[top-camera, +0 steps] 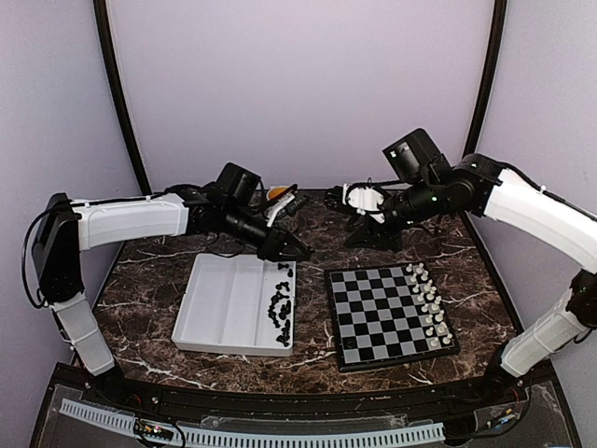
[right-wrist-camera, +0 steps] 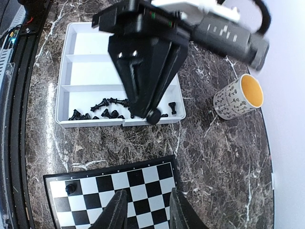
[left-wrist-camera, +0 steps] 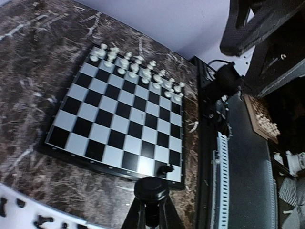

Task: Set up the chess pieces on the board
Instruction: Pass from the left arm to the right

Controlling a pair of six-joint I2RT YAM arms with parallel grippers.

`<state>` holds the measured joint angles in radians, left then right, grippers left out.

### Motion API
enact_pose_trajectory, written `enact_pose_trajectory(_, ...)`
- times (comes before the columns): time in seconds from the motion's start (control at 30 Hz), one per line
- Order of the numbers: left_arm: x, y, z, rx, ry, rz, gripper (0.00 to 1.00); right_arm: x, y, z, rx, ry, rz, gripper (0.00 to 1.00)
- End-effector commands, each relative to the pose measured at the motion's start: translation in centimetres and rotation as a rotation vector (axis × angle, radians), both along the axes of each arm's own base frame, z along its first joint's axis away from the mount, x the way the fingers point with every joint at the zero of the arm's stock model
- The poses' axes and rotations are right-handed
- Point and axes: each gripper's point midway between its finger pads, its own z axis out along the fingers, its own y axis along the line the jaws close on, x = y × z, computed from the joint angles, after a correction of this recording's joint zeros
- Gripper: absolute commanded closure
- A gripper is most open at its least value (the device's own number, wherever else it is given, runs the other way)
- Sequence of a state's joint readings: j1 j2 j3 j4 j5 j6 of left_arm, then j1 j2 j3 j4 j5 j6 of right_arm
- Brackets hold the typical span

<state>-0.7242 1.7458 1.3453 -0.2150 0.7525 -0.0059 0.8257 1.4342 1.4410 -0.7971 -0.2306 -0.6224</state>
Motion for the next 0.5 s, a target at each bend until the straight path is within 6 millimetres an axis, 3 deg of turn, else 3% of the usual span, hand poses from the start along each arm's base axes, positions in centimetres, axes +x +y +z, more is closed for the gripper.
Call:
enact_pose_trajectory(0.0,-5.5,-0.8,0.1,-0.007,0.272,-0.196,1.00,-0.4,0.4,-0.2,-0.046,-0.037,0.111,0.67)
enact_pose_trajectory(0.27,-7.6,-1.3,0.8,-0.064,0.456,-0.277,0.97,-3.1,1.9,-3.5,-0.202,-0.091,0.242,0.61)
enact_pose_trajectory(0.47,-8.1,-1.6,0.8,-0.067,0.550,-0.298,0.97,-4.5,3.3,-4.6,-0.258,-0.136,0.287,0.56)
